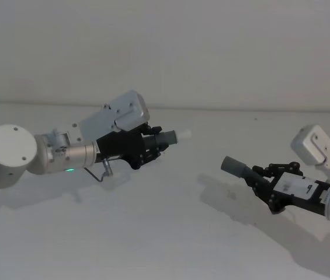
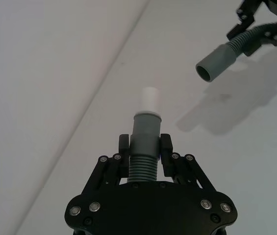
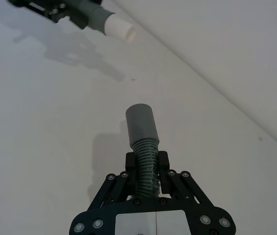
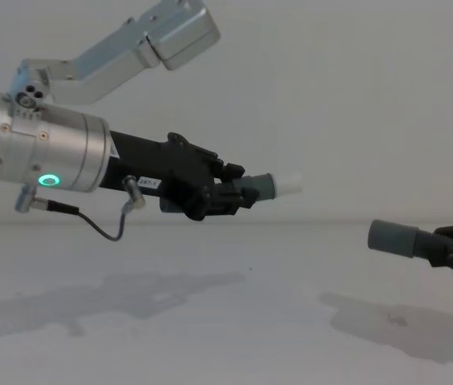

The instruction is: Use both hands to pick up one end of the pipe from the table, align the ends, and insert them.

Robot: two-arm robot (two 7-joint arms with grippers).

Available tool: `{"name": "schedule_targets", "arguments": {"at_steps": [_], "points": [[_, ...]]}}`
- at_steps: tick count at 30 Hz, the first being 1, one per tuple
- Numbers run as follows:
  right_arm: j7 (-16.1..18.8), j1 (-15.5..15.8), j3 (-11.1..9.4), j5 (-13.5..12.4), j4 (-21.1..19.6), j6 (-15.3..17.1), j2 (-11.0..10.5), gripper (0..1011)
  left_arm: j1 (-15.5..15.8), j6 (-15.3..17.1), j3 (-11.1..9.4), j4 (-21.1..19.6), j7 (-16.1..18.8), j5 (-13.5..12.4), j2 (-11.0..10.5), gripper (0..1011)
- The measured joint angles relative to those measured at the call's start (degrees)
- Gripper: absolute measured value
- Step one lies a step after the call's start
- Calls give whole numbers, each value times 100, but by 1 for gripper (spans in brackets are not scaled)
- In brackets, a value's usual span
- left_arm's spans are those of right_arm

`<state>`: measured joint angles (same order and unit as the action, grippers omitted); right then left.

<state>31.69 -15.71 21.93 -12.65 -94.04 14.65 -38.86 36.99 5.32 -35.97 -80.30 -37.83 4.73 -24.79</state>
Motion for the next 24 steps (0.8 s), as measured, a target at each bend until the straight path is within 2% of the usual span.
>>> {"name": "schedule_targets", "arguments": {"at_steps": [4, 13, 24], "points": [[255, -25, 41, 44, 3, -301, -216, 264, 114, -228, -83, -20, -260, -38, -166, 360], [551, 3, 39, 32, -94, -760, -557, 264, 284, -516, -216, -39, -612, -119, -389, 360], [751, 65, -2, -163, -383, -919, -772, 264, 455, -740, -375, -6, -872, -179, -478, 360]]}}
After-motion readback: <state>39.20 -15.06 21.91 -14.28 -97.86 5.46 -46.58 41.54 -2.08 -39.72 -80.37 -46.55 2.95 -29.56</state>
